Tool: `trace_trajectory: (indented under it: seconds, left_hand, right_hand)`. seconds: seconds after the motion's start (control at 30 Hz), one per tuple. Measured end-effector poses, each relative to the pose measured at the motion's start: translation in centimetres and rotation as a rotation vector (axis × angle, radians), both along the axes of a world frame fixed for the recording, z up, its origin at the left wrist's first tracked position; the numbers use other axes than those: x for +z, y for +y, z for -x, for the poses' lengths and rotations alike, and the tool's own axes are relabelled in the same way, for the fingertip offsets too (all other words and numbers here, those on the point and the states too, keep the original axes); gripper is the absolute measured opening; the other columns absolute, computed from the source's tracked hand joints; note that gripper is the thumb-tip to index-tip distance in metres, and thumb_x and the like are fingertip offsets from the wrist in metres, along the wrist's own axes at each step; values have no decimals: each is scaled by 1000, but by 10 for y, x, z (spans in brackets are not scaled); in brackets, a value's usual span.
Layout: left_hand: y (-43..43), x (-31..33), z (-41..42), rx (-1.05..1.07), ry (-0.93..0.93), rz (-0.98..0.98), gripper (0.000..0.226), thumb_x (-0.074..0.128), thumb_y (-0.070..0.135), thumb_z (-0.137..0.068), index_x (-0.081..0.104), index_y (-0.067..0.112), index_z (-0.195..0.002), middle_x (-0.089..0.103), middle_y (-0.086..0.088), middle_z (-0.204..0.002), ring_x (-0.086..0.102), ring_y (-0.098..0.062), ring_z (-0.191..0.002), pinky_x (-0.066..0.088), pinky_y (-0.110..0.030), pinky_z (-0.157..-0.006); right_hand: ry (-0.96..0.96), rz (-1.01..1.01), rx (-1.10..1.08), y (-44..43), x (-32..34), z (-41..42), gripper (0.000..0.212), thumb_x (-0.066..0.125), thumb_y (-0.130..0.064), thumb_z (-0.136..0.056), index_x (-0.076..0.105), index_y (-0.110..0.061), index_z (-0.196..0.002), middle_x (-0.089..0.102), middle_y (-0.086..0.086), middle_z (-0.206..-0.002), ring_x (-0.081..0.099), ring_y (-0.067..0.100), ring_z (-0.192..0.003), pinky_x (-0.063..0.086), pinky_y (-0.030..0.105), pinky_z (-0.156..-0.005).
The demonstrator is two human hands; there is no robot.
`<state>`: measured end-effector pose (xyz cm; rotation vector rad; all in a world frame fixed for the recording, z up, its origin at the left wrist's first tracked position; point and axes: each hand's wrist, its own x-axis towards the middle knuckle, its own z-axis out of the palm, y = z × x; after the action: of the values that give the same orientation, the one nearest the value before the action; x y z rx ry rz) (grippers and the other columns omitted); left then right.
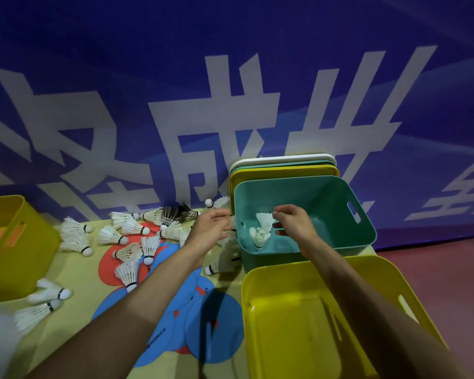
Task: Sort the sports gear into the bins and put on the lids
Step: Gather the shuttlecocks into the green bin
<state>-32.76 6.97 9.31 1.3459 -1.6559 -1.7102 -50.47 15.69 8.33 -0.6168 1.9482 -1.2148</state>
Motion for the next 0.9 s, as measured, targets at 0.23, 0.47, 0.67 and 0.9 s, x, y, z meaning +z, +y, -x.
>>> trace_trajectory:
  seconds: [0.23,0.47,0.67,0.9]
  left_hand:
    - [-11,3,-58,18,-5,74,15,57,13,-93,67,18,-105,69,-6,-106,68,-18,-93,52,-23,-74]
    - [-25,-7,-141,93,-52,107,17,56,10,-93,67,22,-93,68,-4,-102,67,-16,-88,51,-23,-75]
    - [-23,-39,-215,110,-117,95,18,56,7,-92,68,15,-102,68,3,-97,64,-8,-86,48,-13,-71]
    - [-8,-110,-296,47,-400,54,18,57,6,-90,69,8,-102,68,-2,-102,64,-18,-96,47,-24,-81]
  right_hand:
    - [12,79,47,-24,14,-45,16,56,-10,-93,63,-6,-107,66,8,-94,62,19,-77,51,32,-71]
    - [-31,101,173,-60,7,-126,13,56,-8,-93,63,-5,-103,65,10,-90,60,19,-75,50,27,-65]
    - [-10,10,285,-77,-20,-191,6,57,-11,-92,63,-14,-92,66,9,-87,61,17,-72,49,31,-68]
    - [-17,-82,393,-75,-67,-254,17,56,-12,-93,62,-5,-107,64,12,-91,62,17,-75,51,27,-65]
